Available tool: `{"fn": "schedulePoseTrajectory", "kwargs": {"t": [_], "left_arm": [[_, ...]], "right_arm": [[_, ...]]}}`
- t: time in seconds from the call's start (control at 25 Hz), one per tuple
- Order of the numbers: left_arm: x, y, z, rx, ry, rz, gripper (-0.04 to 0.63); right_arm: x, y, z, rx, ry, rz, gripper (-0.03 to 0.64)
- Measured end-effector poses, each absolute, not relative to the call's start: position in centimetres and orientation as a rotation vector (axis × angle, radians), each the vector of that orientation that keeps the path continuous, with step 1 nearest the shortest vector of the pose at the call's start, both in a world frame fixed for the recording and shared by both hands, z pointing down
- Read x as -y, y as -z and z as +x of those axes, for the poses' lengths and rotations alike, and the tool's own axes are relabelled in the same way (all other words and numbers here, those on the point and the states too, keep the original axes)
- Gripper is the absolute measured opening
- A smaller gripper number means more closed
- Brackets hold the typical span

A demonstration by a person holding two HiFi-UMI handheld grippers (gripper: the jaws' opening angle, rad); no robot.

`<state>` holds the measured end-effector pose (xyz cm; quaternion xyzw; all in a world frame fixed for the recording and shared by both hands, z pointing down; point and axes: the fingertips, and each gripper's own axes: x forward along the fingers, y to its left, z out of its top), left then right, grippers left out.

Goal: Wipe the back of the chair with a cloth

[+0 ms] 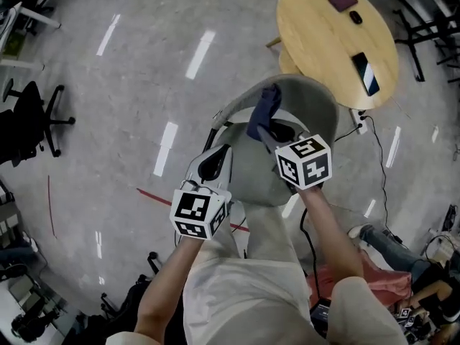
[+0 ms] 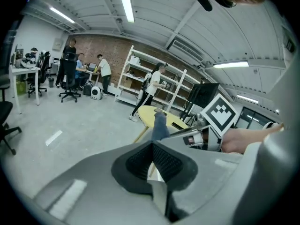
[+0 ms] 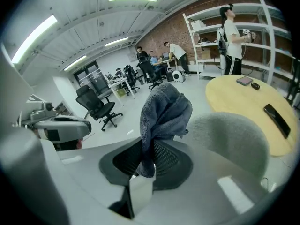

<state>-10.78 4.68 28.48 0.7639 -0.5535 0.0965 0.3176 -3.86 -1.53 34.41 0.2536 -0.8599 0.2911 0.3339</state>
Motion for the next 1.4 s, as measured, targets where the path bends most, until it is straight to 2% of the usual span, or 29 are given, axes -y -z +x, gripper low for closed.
{"fn": "schedulePoseTrajectory", "kwargs": {"t": [0.52,1.0,1.4], "left_arm": [[-6.6,-20.4,-5.0,1.395,-0.308,2.074,0.001],[-6.9,-11.1,-3.7,1.539,-0.262,2.156,0.001],[-8.0,-8.5,-2.3,1.571,-0.218,2.198,0.001]], "right_arm": [[-3.4,-23.2,0.8,2.388,-0.658,0.741,0.079],[-5.7,-12.9,2.4,2.569,-0.577,0.874,0.078],[-7.4,-8.6,2.9,2.646,-0.485,0.905,0.078]]}}
